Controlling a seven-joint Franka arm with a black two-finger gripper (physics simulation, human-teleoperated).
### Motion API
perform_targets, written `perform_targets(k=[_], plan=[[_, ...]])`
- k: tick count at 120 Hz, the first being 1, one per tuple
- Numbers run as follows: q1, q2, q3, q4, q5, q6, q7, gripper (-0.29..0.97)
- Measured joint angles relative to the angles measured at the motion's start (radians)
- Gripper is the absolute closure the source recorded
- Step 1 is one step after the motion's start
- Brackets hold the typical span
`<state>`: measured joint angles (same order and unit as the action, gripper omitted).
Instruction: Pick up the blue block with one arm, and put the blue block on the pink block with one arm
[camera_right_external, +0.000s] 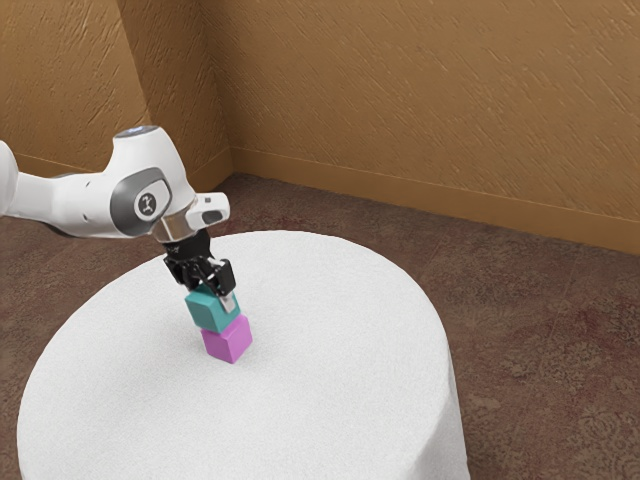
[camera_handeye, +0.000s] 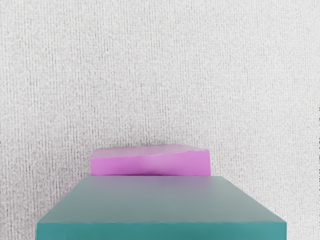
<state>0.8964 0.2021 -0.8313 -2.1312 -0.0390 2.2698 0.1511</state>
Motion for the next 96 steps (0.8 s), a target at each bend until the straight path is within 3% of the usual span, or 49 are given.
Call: perform_targets(k=[96], plan=[[-0.011,0.018,0.0,0.017,0.003,0.014,-0.037,0.23]])
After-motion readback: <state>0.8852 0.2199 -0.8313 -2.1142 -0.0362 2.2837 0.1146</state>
